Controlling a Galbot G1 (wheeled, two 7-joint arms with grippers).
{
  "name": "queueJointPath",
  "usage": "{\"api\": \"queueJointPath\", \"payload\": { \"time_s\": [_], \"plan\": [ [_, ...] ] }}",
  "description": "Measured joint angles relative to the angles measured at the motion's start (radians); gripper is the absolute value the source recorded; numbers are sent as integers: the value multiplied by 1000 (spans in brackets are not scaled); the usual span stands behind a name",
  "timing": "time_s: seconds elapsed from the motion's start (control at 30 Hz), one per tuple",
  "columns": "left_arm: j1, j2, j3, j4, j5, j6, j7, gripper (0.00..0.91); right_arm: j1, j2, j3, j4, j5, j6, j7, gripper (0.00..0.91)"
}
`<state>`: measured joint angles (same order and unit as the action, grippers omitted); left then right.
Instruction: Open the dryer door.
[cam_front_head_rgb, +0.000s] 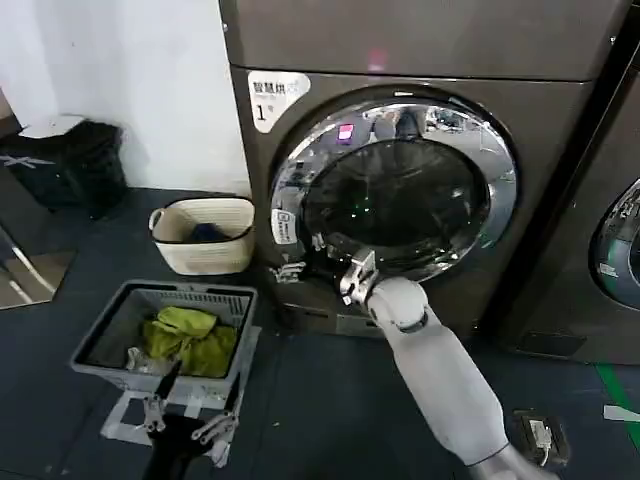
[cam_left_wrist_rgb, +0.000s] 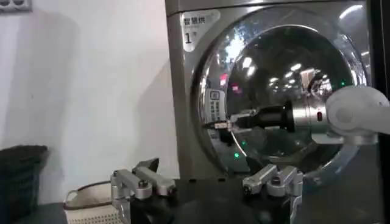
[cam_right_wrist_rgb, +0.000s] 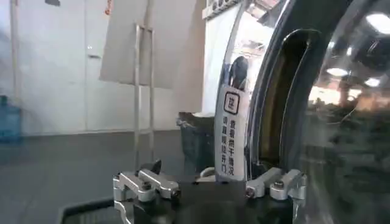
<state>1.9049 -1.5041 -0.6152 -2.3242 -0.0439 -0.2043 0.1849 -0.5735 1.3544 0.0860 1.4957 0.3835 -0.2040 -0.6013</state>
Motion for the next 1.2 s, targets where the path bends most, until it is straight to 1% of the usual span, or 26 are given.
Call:
{"api": "queueJointPath", "payload": {
  "time_s": [0.17,0.3,0.57,0.73,0.97,1.1,1.2],
  "plan": [
    [-2,4,-8,-3,0,4,0,907,-18,-19,2,28,17,0,-18,907],
    [-9,5,-23,-3,-3,21,-10,907,-31,-30,9,49,63,-2,-38,907],
    [-28,14,-62,-3,-41,53,-8,907,-51,-43,21,75,64,-7,-96,907],
    [-38,18,-79,-3,-53,74,-6,907,-63,-49,27,84,65,0,-128,907],
    [-65,41,-123,-7,-91,136,4,907,-78,-60,35,98,72,-1,-165,907],
    [-91,59,-150,-14,-136,197,18,907,-86,-70,40,100,83,7,-197,907],
    [-109,68,-166,-8,-169,201,27,907,-89,-79,45,100,89,6,-238,907]
  ]
}}
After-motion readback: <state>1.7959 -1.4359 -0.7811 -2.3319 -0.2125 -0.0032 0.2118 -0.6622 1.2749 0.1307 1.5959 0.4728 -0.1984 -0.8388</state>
